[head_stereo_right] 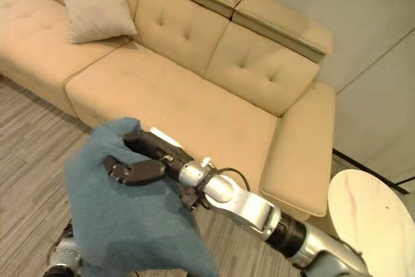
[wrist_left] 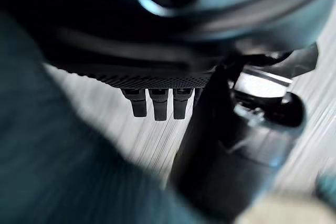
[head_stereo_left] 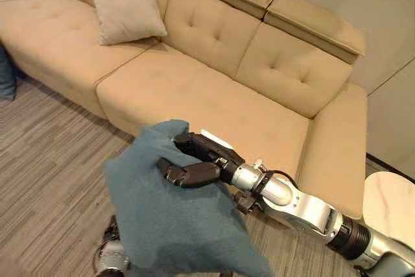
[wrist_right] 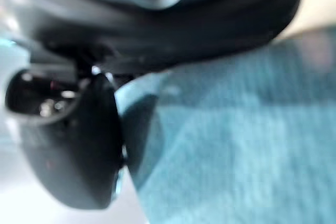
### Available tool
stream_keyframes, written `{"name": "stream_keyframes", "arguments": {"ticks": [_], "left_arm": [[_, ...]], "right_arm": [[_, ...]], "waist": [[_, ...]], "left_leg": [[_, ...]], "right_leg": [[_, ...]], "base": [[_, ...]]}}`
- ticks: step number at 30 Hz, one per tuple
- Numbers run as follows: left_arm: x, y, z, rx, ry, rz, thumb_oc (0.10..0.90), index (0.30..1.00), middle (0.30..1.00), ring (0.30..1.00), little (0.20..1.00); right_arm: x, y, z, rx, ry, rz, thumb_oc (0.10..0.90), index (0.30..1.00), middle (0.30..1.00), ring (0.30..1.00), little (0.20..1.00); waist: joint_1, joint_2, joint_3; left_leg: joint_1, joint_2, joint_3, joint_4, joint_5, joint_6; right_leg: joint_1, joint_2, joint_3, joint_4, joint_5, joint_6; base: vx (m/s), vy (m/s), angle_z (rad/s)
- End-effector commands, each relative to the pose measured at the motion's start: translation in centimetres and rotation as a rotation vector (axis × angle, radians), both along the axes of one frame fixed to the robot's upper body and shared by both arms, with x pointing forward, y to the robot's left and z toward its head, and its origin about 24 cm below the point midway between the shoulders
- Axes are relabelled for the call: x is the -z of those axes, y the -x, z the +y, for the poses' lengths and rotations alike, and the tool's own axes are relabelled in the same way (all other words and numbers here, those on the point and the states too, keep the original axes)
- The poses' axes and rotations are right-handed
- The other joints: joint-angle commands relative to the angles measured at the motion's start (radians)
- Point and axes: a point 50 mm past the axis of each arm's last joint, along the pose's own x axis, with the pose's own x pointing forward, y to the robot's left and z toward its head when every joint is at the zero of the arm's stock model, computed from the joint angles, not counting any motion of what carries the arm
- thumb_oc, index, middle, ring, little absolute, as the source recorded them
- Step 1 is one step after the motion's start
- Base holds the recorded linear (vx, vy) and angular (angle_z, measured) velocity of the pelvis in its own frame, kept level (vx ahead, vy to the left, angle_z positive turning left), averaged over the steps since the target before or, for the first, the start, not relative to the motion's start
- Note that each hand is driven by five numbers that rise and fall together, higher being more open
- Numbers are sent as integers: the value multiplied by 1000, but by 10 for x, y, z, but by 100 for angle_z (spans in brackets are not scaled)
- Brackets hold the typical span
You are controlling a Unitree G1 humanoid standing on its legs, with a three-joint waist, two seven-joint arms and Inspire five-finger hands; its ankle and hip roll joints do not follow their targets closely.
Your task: Pick up all the scattered cushions and arrange them neatly on the sofa.
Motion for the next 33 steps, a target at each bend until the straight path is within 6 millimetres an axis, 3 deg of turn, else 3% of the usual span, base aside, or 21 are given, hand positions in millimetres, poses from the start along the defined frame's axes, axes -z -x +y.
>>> {"name": "stream_keyframes", "arguments": {"ticks": [1, 2, 4, 7, 11, 12, 16, 18, 20, 25, 26, 27, 28, 30, 31, 32, 33], "left_arm": [[-93, -80, -68, 363, 78, -711, 591, 587, 587, 587, 587], [-98, -77, -74, 376, 95, -752, 565, 547, 547, 547, 547], [-108, -74, -93, 471, 128, -847, 400, 300, 300, 300, 300], [-111, -65, -111, 602, 126, -888, 400, 300, 300, 300, 300], [-113, -48, -126, 729, 109, -887, 400, 300, 300, 300, 300], [-112, -41, -132, 785, 95, -870, 400, 300, 300, 300, 300], [-111, -51, -125, 683, 13, -787, 400, 300, 300, 300, 300], [-114, -55, -123, 670, -17, -776, 400, 300, 300, 300, 300], [-122, -59, -111, 735, -192, -782, 400, 300, 300, 300, 300], [-136, -64, -105, 782, -302, -822, 400, 300, 300, 300, 300], [-143, -68, -105, 780, -328, -850, 400, 300, 300, 300, 300], [-143, -68, -105, 780, -328, -850, 400, 300, 300, 300, 300], [-150, -70, -110, 790, -330, -892, 400, 300, 300, 300, 300], [-157, -77, -123, 794, -336, -925, 400, 300, 300, 300, 300], [-158, -77, -123, 795, -336, -925, 400, 300, 300, 300, 300], [-156, -78, -139, 901, -350, -906, 400, 300, 300, 300, 300], [-156, -77, -139, 901, -350, -906, 400, 300, 300, 300, 300]], "right_arm": [[-64, 19, 20, -231, -332, -218, 400, 300, 300, 300, 300], [-59, 18, 19, -216, -332, -204, 400, 300, 300, 300, 300], [-47, 20, 15, -217, -318, -176, 400, 300, 300, 300, 300], [-25, 15, 6, -163, -274, -92, 400, 300, 300, 300, 300], [-11, 7, -3, -89, -230, -50, 400, 300, 300, 300, 300], [-5, -3, -11, 2, -165, -82, 400, 300, 300, 300, 300], [24, -16, -15, 115, -148, 67, 400, 300, 300, 300, 300], [29, -19, -16, 134, -148, 98, 400, 300, 300, 300, 300], [32, -18, -29, 120, -61, 71, 400, 300, 300, 300, 300], [54, -18, -55, 202, 81, 67, 400, 300, 300, 300, 300], [59, -19, -71, 261, 227, -17, 400, 300, 300, 300, 300], [59, -19, -71, 261, 227, -17, 400, 300, 300, 300, 300], [63, -15, -79, 276, 283, -35, 400, 300, 300, 300, 300], [81, -9, -89, 310, 371, -10, 400, 300, 300, 300, 300], [81, -10, -89, 310, 371, -11, 400, 300, 300, 300, 300], [88, -5, -91, 325, 388, 8, 400, 300, 300, 300, 300], [88, -5, -92, 326, 389, 7, 400, 300, 300, 300, 300]], "waist": [[-2, 4, -37], [0, 3, -38], [2, 6, -40], [3, 23, -45], [3, 48, -49], [2, 67, -54], [0, 89, -65], [-3, 92, -64], [-16, 108, -78], [-18, 125, -81], [-16, 128, -74], [-16, 128, -74], [-20, 132, -66], [-55, 161, -38], [-54, 160, -41], [-100, 196, -19], [-100, 196, -19]], "left_leg": [[58, -19, -34, 1, -169, 20], [61, -19, -34, 1, -171, 21], [64, -21, -30, 1, -172, 22], [65, -23, -33, 1, -173, 27], [74, -27, -32, 1, -175, 34], [84, -30, -27, 1, -178, 39], [99, -38, -33, 1, -179, 43], [103, -39, -30, 1, -179, 44], [127, -51, -17, 1, -194, 53], [160, -68, -7, 2, -207, 67], [146, -87, -7, 52, -234, 78], [146, -87, -6, 52, -234, 78], [132, -102, -13, 79, -245, 91], [151, -132, -12, 92, -259, 132], [146, -133, -12, 92, -257, 133], [172, -120, -17, 99, -278, 146], [171, -121, -17, 100, -280, 145]], "right_leg": [[31, -13, 14, 100, -72, 25], [32, -11, 18, 99, -78, 22], [34, -10, 23, 97, -82, 19], [36, -9, 25, 96, -90, 16], [43, -11, 27, 90, -92, 15], [48, -14, 29, 90, -93, 15], [67, -22, 20, 88, -92, 14], [69, -23, 20, 90, -94, 13], [83, -37, 22, 84, -81, 17], [108, -62, 27, 63, -54, 32], [107, -86, 31, 80, -42, 43], [107, -86, 31, 80, -42, 43], [82, -111, 40, 152, -21, 49], [-21, -193, 85, 416, 121, 75], [-25, -194, 86, 415, 124, 76], [-70, -200, 111, 546, 118, 53], [-73, -202, 112, 551, 115, 53]], "base": [[14, -14, -8], [27, -9, -13], [16, -14, -16], [13, -5, -6], [18, 9, -6], [30, 13, 1], [17, 0, 1], [7, 21, 1], [48, 66, 1], [21, 72, -3], [-9, 76, -12], [-23, 151, -15], [-4, 243, -12], [29, 332, -8], [101, 306, -3], [74, 177, 1], [176, 258, 30]]}}
